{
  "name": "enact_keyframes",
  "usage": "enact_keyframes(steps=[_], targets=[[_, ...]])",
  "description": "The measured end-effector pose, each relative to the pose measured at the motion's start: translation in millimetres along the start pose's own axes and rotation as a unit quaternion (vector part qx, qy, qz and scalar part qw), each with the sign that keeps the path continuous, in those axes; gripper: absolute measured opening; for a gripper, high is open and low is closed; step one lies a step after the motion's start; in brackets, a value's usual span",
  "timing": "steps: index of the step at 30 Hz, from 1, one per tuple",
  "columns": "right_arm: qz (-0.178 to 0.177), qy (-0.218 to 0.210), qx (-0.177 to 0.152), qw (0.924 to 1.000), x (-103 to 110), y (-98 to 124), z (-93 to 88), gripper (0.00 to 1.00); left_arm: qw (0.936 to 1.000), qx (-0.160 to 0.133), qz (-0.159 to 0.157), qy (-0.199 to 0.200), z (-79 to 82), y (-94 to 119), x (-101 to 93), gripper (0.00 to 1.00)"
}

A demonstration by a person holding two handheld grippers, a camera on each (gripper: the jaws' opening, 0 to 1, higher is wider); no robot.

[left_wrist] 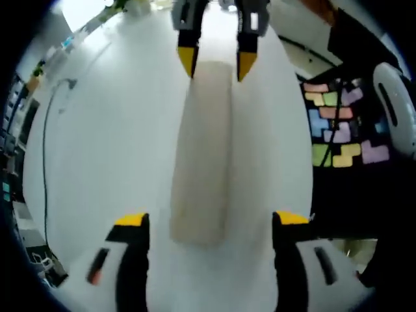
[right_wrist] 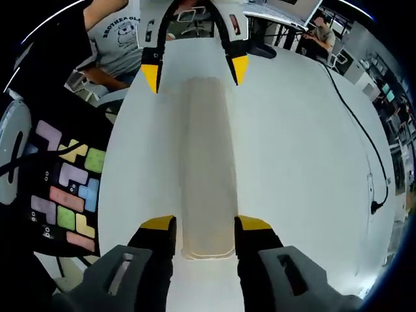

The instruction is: Arrange the utensils inside the cutlery case until each visible utensil rests in its matching compartment.

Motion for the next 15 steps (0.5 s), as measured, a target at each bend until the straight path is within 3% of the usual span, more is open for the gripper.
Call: enact_keyframes(steps=[2, 5, 15], targets=[[-0.003, 0.007, 0.001, 1.0, 0, -1, 0.0, 0.43, 0.9999, -0.008, -0.007, 0.003, -1.6, -7, 0.2, 0.83], [-0.028, 0.029, 0.032, 0.9987, -8, -1, -2.9, 0.48, 0.9999, 0.005, -0.01, 0.0, -6.2, -17, -1.4, 0.8], [0.003, 0.021, 0.037, 0.9991, -9, -28, -7.5, 0.45, 0.9999, -0.007, 0.005, -0.008, -8.3, -23, -2.4, 0.71]])
Point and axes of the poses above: the point that each gripper's makers call its tool centre point, and the gripper's own axes: y roughly backward along the fingers, x roughly to its left, z roughly out of its top, the point moved 6 cm from there along y, roughly backward along the fingers, and after that the axes turned 11 degrees about -x, right-handed, at the moved point
